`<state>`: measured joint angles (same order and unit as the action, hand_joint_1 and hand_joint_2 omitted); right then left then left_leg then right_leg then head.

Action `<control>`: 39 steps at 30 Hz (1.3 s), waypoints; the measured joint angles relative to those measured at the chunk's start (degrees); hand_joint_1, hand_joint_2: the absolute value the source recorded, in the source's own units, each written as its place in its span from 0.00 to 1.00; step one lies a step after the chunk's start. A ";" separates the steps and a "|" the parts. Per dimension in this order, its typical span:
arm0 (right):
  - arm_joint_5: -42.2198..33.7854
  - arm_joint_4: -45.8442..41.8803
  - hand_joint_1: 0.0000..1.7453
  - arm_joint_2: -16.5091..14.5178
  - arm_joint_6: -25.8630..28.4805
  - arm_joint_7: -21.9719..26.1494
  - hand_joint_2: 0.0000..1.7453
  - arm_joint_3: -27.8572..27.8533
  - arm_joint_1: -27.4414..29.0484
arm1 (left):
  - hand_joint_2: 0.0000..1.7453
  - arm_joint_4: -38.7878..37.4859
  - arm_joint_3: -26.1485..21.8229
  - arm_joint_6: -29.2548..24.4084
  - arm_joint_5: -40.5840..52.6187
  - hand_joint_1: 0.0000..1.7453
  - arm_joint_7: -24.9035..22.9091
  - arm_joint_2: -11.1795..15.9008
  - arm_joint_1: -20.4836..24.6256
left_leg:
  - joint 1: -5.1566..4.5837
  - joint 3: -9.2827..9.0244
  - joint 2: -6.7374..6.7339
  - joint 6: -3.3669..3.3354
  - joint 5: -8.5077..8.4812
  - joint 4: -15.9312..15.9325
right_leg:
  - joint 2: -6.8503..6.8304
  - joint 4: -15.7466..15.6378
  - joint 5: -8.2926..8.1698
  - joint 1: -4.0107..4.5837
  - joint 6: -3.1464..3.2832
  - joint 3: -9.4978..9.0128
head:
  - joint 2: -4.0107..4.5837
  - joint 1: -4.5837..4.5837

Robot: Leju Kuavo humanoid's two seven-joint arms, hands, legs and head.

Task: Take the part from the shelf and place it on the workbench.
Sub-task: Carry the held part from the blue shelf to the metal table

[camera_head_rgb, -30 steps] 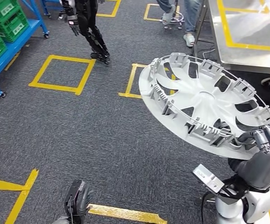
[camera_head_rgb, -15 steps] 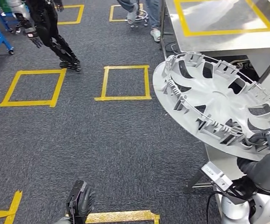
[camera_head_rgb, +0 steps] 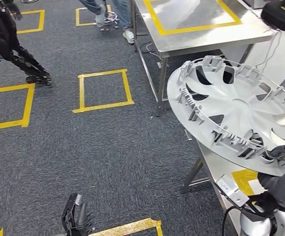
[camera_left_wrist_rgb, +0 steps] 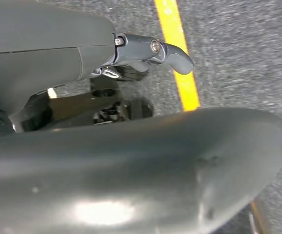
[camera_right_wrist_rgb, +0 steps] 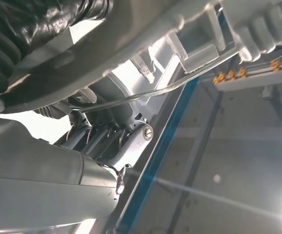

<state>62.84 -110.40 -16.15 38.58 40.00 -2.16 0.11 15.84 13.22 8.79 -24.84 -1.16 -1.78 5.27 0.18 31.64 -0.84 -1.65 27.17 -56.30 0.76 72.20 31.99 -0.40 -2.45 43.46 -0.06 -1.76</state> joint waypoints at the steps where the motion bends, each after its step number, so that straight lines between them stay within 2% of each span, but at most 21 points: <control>1: 0.24 -0.11 1.00 0.01 0.00 0.01 1.00 -0.28 0.13 | 0.00 -0.09 -0.35 0.00 0.15 0.00 0.01 0.11 -0.16 | 0.01 -0.01 -0.89 0.03 0.07 -0.02 | -0.35 1.90 0.35 -0.13 -0.19 0.89 | 0.00 0.01; 3: 0.52 -0.43 1.00 0.03 0.00 0.00 1.00 -0.90 0.32 | 0.00 -0.16 -0.70 -0.01 0.83 0.00 0.05 0.34 -0.12 | 0.08 -0.06 -2.41 0.28 0.26 -0.12 | -1.08 -0.82 -1.88 -0.44 -0.52 -0.69 | 0.01 0.02; 5: 0.57 -0.90 1.00 0.04 0.00 -0.01 1.00 -1.38 0.33 | 0.00 -0.16 -0.76 -0.01 1.41 0.00 0.02 0.61 0.11 | 0.01 -0.19 -3.59 0.85 0.65 -0.40 | -3.21 -8.91 -4.96 -0.42 -0.62 -5.43 | 0.01 0.07; 7: 0.61 -1.33 1.00 0.04 0.00 -0.02 1.00 -1.70 0.29 | 0.00 -0.16 -0.82 0.00 1.74 0.00 -0.18 0.88 0.26 | -0.26 -0.35 -4.44 1.46 0.99 -0.75 | -4.46 -13.46 -5.89 -0.17 0.03 -8.18 | 0.01 0.00; 10: 0.85 -1.80 1.00 0.06 0.00 -0.05 1.00 -2.27 0.44 | 0.00 -0.18 -0.83 0.01 2.19 0.00 -0.89 1.09 0.55 | -0.24 -0.63 -5.41 2.16 1.37 -1.04 | -2.87 -13.65 -5.91 -0.07 1.43 -8.12 | 0.00 -0.14; 12: 0.99 -2.17 1.00 0.06 0.00 -0.04 1.00 -2.64 0.48 | 0.00 -0.21 -0.82 -0.30 2.78 0.00 -1.41 1.36 0.85 | 0.07 0.31 -3.36 2.60 3.42 -3.70 | -1.70 -13.70 -6.02 -0.20 2.17 -8.15 | -0.01 -0.31; 14: 1.06 -2.37 1.00 0.06 0.00 -0.03 1.00 -2.85 0.46 | 0.00 -0.34 -0.78 -1.46 3.77 0.00 -2.09 1.71 0.93 | 0.20 3.52 -0.53 2.68 7.15 -10.96 | -0.42 -13.71 -6.06 -0.14 2.72 -8.18 | -0.01 -0.51; 15: 1.09 -2.38 1.00 0.06 0.00 -0.03 1.00 -2.93 0.48 | 0.00 -0.44 -0.71 -2.36 4.39 0.00 -2.53 1.92 0.90 | 0.19 5.43 0.07 2.61 8.66 -14.96 | 0.35 -13.71 -6.09 -0.01 2.90 -8.17 | -0.01 -0.52; 17: 1.17 -2.38 1.00 0.06 0.00 -0.03 1.00 -3.15 0.62 | 0.00 -0.60 -0.50 -4.18 5.73 0.00 -3.41 2.58 0.94 | 0.09 7.26 0.50 2.18 8.70 -18.22 | 2.11 -13.68 -6.17 0.33 3.08 -8.18 | -0.01 -0.52; 19: 1.25 -2.39 1.00 0.06 0.00 -0.04 1.00 -3.32 0.74 | 0.00 -0.65 -0.28 -5.26 6.92 0.00 -4.19 3.44 1.20 | -0.22 5.29 1.46 1.35 4.91 -13.17 | 3.80 -13.65 -6.25 0.50 3.11 -8.23 | 0.00 -0.50; 21: 1.26 -2.40 1.00 0.06 0.00 -0.04 1.00 -3.39 0.76 | 0.00 -0.72 0.02 -5.36 7.97 0.00 -5.01 4.40 1.48 | -0.51 1.95 4.15 0.39 1.57 -5.60 | 5.32 -13.58 -6.38 0.51 2.92 -8.16 | 0.01 -0.46; 23: 1.22 -2.41 1.00 0.06 0.00 -0.04 1.00 -3.45 0.78 | 0.00 -0.81 0.57 -4.87 9.08 0.00 -6.17 5.15 1.76 | -0.67 0.37 5.57 0.02 0.85 -2.04 | 6.68 -13.56 -6.69 0.29 2.38 -7.75 | 0.00 -0.53; 25: 1.17 -2.42 1.00 0.07 0.00 -0.05 1.00 -3.52 0.83 | 0.00 -0.87 1.28 -3.96 10.20 0.00 -7.87 5.43 2.16 | -0.63 0.18 4.47 0.04 0.69 -1.28 | 7.58 -13.52 -6.93 0.05 1.77 -7.19 | -0.01 -0.60; 27: 1.13 -2.43 1.00 0.08 0.00 -0.04 1.00 -3.55 0.74 | 0.00 -0.91 2.06 -3.07 10.99 0.00 -9.37 5.60 2.53 | -0.44 -0.07 3.01 -0.17 0.23 -0.40 | 5.05 -11.64 -5.49 0.29 1.30 -5.90 | -0.01 -0.33; 29: 1.07 -2.43 1.00 0.09 0.00 0.02 1.00 -3.50 0.54 | 0.00 -1.03 2.63 -2.59 11.36 0.00 -10.18 5.81 2.55 | -0.40 -0.20 1.35 -0.35 0.04 0.00 | 1.15 -5.73 -2.04 0.40 0.75 -3.02 | -0.01 -0.05; 31: 1.05 -2.37 1.00 0.11 0.00 0.02 1.00 -3.44 0.45 | 0.00 -1.24 3.06 -2.14 11.96 0.00 -11.18 6.01 2.42 | -0.37 -0.18 -0.38 -0.36 0.16 -0.05 | -0.20 0.83 0.48 0.02 0.07 -0.01 | -0.01 0.03; 32: 1.05 -2.32 1.00 0.12 0.00 0.01 1.00 -3.43 0.45 | 0.00 -1.34 3.37 -1.88 12.45 0.00 -11.96 6.09 2.38 | -0.29 -0.20 -1.24 -0.24 0.27 -0.09 | -0.48 1.98 0.40 -0.20 -0.26 0.48 | -0.01 0.04; 34: 1.06 -2.21 1.00 0.13 0.00 -0.02 1.00 -3.34 0.38 | 0.00 -1.49 4.25 -1.45 13.72 0.00 -13.91 6.24 2.38 | -0.04 -0.34 -2.73 0.23 0.62 -0.28 | -1.50 -2.66 -2.64 -0.58 -0.84 -2.09 | 0.00 0.05; 36: 1.08 -2.12 1.00 0.13 0.00 -0.02 1.00 -3.18 0.05 | 0.00 -1.63 5.25 -1.05 15.15 0.00 -15.68 6.71 2.39 | -0.10 -0.49 -3.99 0.98 1.18 -0.79 | -4.30 -10.11 -5.11 -0.44 -0.99 -6.20 | 0.00 0.21; 38: 1.11 -2.02 1.00 0.13 0.00 -0.01 1.00 -3.01 -0.23 | 0.00 -1.82 6.29 -0.73 16.22 0.00 -16.80 7.26 2.40 | -0.52 -0.60 -5.07 1.53 1.56 -1.23 | -5.57 -13.00 -5.37 -0.14 -0.05 -7.80 | 0.00 0.24; 39: 1.14 -1.99 1.00 0.13 0.00 -0.01 1.00 -2.95 -0.27 | 0.00 -1.89 6.71 -0.63 16.49 0.00 -17.09 7.32 2.42 | -0.64 -0.66 -5.67 1.69 1.66 -1.35 | -4.86 -13.04 -5.43 -0.10 0.65 -7.80 | 0.00 0.22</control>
<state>63.99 -112.39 -16.02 38.58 39.99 -5.11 -0.16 13.94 19.93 8.16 -8.35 -18.25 5.55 7.69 -0.47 30.98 -6.51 0.03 28.83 -57.65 -4.10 59.16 26.56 -0.49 -1.80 35.67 -0.06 -1.55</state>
